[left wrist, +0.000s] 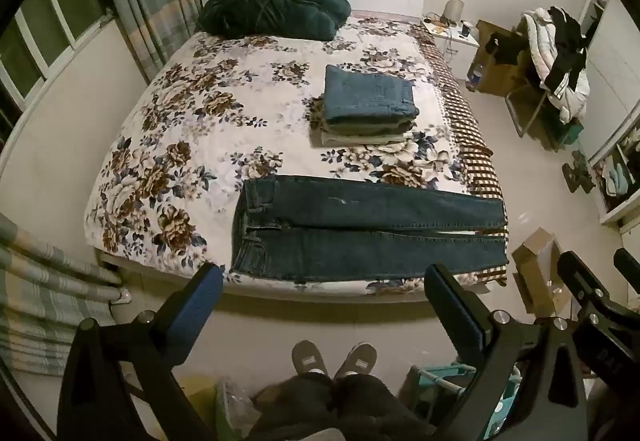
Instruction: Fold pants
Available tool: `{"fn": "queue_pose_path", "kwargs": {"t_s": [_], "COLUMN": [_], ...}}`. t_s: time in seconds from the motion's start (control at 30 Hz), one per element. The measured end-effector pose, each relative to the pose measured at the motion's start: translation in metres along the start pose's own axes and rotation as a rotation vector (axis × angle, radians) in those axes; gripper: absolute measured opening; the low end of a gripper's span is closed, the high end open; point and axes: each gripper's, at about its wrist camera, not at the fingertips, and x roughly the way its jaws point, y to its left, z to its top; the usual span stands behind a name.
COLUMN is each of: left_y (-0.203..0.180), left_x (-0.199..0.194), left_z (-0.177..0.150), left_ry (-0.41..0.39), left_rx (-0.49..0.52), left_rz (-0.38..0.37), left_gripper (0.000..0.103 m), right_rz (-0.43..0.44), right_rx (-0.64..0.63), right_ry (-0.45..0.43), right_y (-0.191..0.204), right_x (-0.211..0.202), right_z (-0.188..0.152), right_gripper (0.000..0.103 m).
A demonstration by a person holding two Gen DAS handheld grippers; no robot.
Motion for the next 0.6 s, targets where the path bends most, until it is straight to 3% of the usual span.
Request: {"fn": "queue_pose_path", "kwargs": {"t_s": [0.6], "left_y": [-0.002], "left_x": [-0.01], "left_z": [0.006], "left_ry": [-0.029], "left_rx": [-0.014], "left_rz": [0.0], "left_gripper": [0.103], "right_rz": [0.003], "right_rx": [-0.015], "right_ry": [-0.007], "right_y": [0.002], "right_x": [-0.014], "right_z": [0.012], "right_gripper": [0.103]}}
